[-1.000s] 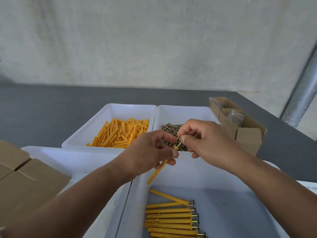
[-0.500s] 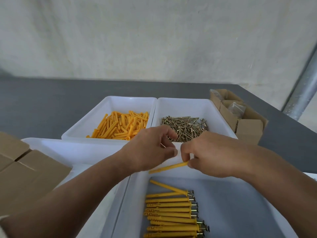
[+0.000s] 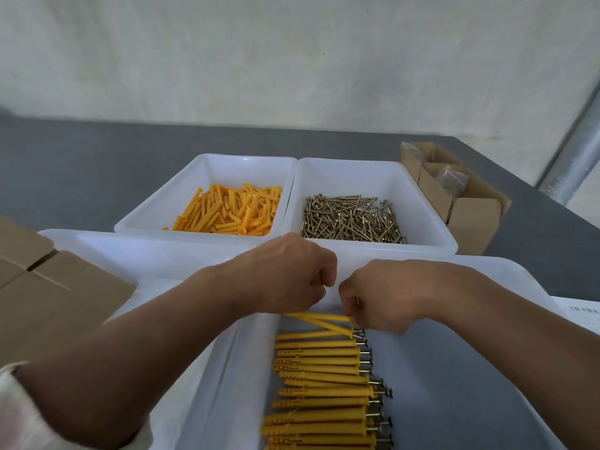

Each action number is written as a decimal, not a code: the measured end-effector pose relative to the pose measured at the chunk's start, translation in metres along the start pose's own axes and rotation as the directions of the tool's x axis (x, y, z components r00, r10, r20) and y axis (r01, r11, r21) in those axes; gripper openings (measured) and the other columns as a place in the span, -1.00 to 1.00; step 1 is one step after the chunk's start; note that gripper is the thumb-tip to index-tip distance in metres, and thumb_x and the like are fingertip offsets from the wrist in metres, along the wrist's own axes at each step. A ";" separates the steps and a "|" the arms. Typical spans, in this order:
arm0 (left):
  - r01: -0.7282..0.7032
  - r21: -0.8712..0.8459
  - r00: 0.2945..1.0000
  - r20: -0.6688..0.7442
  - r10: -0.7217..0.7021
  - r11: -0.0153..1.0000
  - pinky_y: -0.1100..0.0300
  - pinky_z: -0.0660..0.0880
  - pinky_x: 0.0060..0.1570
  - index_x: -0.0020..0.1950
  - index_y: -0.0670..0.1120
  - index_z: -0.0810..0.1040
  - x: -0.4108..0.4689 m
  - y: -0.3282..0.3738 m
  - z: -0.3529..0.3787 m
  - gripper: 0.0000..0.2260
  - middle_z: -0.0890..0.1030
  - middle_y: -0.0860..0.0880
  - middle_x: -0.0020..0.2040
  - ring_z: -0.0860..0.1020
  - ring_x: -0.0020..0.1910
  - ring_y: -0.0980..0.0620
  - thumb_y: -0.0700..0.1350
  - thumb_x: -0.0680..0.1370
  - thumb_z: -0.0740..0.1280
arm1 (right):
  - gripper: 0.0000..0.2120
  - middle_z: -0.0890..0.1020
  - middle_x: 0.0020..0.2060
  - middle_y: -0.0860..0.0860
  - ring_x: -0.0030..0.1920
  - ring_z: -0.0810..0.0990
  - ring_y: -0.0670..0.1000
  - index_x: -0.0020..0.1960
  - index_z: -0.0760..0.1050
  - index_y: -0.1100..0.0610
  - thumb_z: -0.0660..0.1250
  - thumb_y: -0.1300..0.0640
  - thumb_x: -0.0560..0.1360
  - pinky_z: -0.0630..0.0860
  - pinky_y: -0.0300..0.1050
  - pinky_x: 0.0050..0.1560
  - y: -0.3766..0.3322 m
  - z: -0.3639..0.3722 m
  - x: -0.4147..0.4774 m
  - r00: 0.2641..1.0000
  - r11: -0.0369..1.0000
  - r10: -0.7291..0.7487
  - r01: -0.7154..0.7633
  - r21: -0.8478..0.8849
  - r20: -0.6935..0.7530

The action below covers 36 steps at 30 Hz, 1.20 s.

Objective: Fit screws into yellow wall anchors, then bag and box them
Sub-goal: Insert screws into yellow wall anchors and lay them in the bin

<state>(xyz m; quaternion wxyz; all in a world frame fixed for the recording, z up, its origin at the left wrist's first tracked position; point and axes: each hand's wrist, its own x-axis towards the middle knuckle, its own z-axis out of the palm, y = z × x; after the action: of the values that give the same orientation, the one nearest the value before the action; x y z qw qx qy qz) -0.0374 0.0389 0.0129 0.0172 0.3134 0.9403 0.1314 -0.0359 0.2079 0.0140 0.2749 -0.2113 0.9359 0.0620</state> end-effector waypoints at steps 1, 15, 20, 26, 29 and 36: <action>-0.001 0.002 1.000 0.006 0.001 1.000 0.51 0.35 -0.24 0.09 0.01 0.62 0.000 0.000 0.000 -0.81 0.64 0.11 -0.08 0.47 -0.20 0.23 -0.17 0.53 0.33 | -0.84 0.67 -0.09 0.03 -0.16 0.69 0.01 0.00 0.48 -0.05 0.22 0.18 0.52 0.49 -0.21 -0.32 -0.001 0.001 0.001 1.000 1.000 -0.008 0.008 0.005 0.019; -0.028 -0.054 0.990 -0.138 0.020 0.998 0.32 0.50 -0.12 0.02 -0.04 0.66 -0.001 -0.005 -0.003 -0.85 0.69 0.07 -0.15 0.61 -0.17 0.17 -0.20 0.52 0.34 | -0.83 0.69 -0.21 0.09 -0.21 0.66 0.01 -0.10 0.60 0.18 0.27 0.13 0.48 0.56 -0.16 -0.28 -0.016 0.001 -0.002 0.998 0.996 -0.027 0.022 -0.082 -0.061; 0.004 -0.114 0.910 -0.412 -0.051 0.993 0.30 0.49 -0.15 -0.06 -0.06 0.69 0.000 -0.010 -0.012 -0.89 0.67 0.07 -0.24 0.61 -0.22 0.13 -0.22 0.49 0.38 | -0.89 0.69 -0.27 0.04 -0.29 0.65 -0.04 -0.15 0.58 0.13 0.36 0.13 0.52 0.55 -0.26 -0.19 -0.013 -0.012 -0.018 0.987 0.976 -0.081 0.051 0.212 0.137; 0.253 -0.274 0.711 -0.598 -0.370 0.928 0.58 0.35 -0.23 -0.03 0.01 0.65 0.006 -0.027 -0.017 -0.84 0.66 0.11 -0.14 0.55 -0.23 0.17 -0.18 0.49 0.33 | -0.90 0.61 -0.32 0.09 -0.39 0.59 -0.04 -0.10 0.54 0.20 0.37 0.16 0.55 0.62 -0.05 0.03 -0.026 -0.004 -0.020 0.925 0.944 -0.182 0.069 0.323 0.334; 0.369 -0.267 0.687 -0.567 -0.455 0.890 0.43 0.32 -0.18 0.09 0.01 0.63 0.009 -0.041 -0.016 -0.75 0.65 0.06 -0.01 0.50 -0.11 0.14 -0.21 0.49 0.27 | -0.85 0.57 -0.37 0.03 -0.42 0.56 -0.06 -0.08 0.55 0.20 0.37 0.11 0.55 0.62 -0.08 -0.03 -0.031 -0.001 -0.018 0.927 0.958 -0.175 0.083 0.275 0.332; 0.468 -0.328 0.674 -0.467 -0.572 0.820 0.22 0.31 -0.03 0.22 -0.03 0.56 0.010 -0.060 -0.014 -0.63 0.58 0.00 0.12 0.46 0.04 0.04 -0.27 0.48 0.18 | -0.62 0.58 -0.22 -0.04 -0.44 0.56 -0.18 0.17 0.60 0.15 0.38 -0.11 0.52 0.62 -0.18 -0.10 -0.029 -0.008 -0.020 0.943 0.967 -0.154 0.083 0.240 0.294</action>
<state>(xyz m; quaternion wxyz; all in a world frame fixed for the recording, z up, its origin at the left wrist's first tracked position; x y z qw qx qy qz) -0.0818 -0.0045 0.0112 -0.1863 -0.0222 0.9386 0.2895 -0.0119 0.1868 0.0312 0.4438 -0.2226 0.8676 -0.0283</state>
